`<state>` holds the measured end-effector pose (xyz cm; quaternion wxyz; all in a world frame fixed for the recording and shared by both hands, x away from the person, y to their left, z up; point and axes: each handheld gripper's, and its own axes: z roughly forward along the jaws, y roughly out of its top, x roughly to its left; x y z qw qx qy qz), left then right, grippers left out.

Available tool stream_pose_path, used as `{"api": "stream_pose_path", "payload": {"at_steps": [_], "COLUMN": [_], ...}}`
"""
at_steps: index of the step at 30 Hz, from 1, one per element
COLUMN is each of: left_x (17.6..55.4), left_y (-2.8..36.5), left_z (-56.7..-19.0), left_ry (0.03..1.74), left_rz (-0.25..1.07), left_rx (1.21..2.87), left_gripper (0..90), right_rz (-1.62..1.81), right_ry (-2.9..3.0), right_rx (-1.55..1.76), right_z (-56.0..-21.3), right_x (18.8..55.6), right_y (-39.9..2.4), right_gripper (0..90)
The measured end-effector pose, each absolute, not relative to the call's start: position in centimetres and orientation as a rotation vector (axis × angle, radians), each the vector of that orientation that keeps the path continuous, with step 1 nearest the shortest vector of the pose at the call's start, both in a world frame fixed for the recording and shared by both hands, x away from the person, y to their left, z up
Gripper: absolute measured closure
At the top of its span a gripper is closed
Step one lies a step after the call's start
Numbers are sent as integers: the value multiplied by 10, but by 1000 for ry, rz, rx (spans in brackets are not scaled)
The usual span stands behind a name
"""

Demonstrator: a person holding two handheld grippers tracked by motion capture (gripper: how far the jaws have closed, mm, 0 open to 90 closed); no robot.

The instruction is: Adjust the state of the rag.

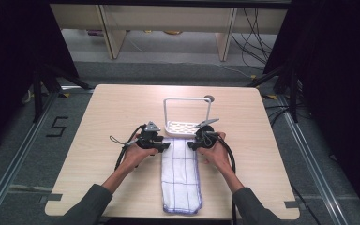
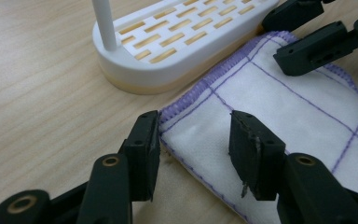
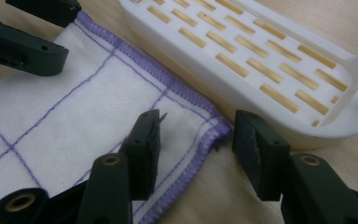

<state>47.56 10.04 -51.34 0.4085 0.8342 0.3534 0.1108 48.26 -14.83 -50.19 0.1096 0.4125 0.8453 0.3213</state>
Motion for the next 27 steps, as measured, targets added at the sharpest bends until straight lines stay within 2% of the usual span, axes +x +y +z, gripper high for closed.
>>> {"api": "stream_pose_path", "payload": {"at_steps": [7,9,12,14,15,16,21,27], "left_x": [475,474,473,473,473,473,472,469], "left_y": [100,100,99,99,99,99,100,100], "left_z": [-514,-515,-515,-515,-515,-515,-515,-509], "left_ry": [875,865,844,837,841,841,833,814], "left_rz": [294,279,278,275,272,272,269,292], "left_rx": [2118,2122,2131,2134,2125,2125,2113,2112], "left_gripper": [596,639,729,746,786,801,844,854], "right_rz": [952,947,952,958,971,976,1036,1040], "right_ry": [2488,2495,2506,2515,2521,2524,2544,2536], "right_rx": [1217,1213,1204,1212,1196,1192,1179,1172], "right_z": [-503,-503,-502,-502,-503,-503,-504,-501], "right_x": [481,480,479,478,477,477,478,473], "right_y": [-146,-146,-144,-143,-142,-143,-145,-145], "right_gripper": [546,561,655,673,739,760,844,857]}}
